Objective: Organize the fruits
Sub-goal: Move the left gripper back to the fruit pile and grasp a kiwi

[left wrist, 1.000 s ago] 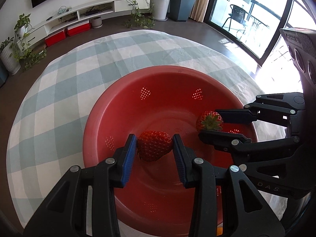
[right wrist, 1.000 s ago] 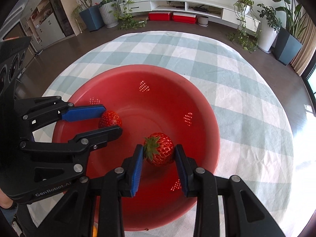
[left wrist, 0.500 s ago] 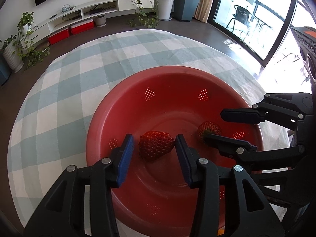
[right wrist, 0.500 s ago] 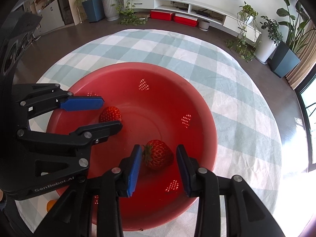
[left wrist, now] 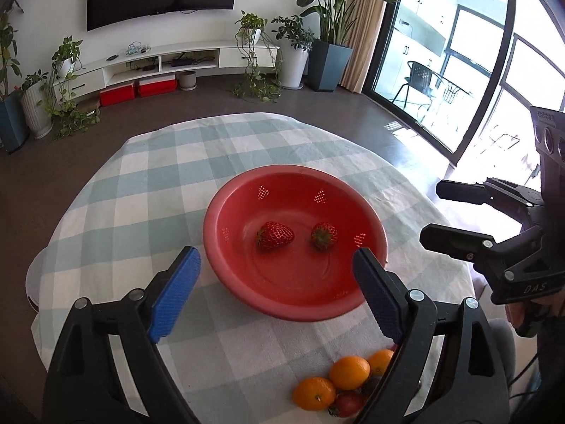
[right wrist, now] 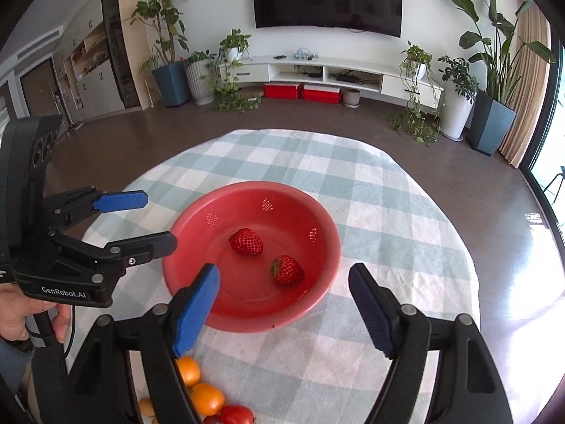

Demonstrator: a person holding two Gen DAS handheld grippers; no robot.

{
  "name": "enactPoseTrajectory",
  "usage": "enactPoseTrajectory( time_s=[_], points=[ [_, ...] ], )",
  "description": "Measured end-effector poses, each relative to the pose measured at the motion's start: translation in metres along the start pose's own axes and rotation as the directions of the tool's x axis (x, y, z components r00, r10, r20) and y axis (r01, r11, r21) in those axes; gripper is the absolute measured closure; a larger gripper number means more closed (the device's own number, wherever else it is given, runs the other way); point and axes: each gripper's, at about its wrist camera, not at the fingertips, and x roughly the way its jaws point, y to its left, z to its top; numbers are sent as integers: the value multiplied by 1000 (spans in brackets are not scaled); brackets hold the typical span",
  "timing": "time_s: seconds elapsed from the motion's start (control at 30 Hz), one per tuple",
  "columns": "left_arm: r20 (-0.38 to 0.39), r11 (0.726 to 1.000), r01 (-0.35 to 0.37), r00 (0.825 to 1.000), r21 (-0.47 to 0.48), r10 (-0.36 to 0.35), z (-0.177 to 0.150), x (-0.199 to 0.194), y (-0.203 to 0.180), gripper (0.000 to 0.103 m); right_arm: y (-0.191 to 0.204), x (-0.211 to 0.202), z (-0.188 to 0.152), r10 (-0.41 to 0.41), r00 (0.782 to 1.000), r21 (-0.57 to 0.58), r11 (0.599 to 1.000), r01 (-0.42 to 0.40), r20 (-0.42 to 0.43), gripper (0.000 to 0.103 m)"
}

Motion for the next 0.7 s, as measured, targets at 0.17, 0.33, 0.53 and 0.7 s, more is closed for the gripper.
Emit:
enactPoseTrajectory(
  time_s=[0.17,0.33,0.53,0.7],
  points=[
    [29,996,86,996,-21,-85,-55,-49,-12,3,1,-44,-44,57,996,74,995,-62,64,20],
    [-54,997,79,995,16,-78,-119,-64,-40,0,7,-61,-92,105,992,163,980,-115,64,20],
    [-82,988,34,996,148,-22,-176,-64,-75,0,22,-55,-141,111,994,199,974,-108,-3,20],
    [-162,972,91,985,216,-56,-181,-41,-72,2,21,-44,-161,123,990,235,966,-105,-65,30]
  ],
)
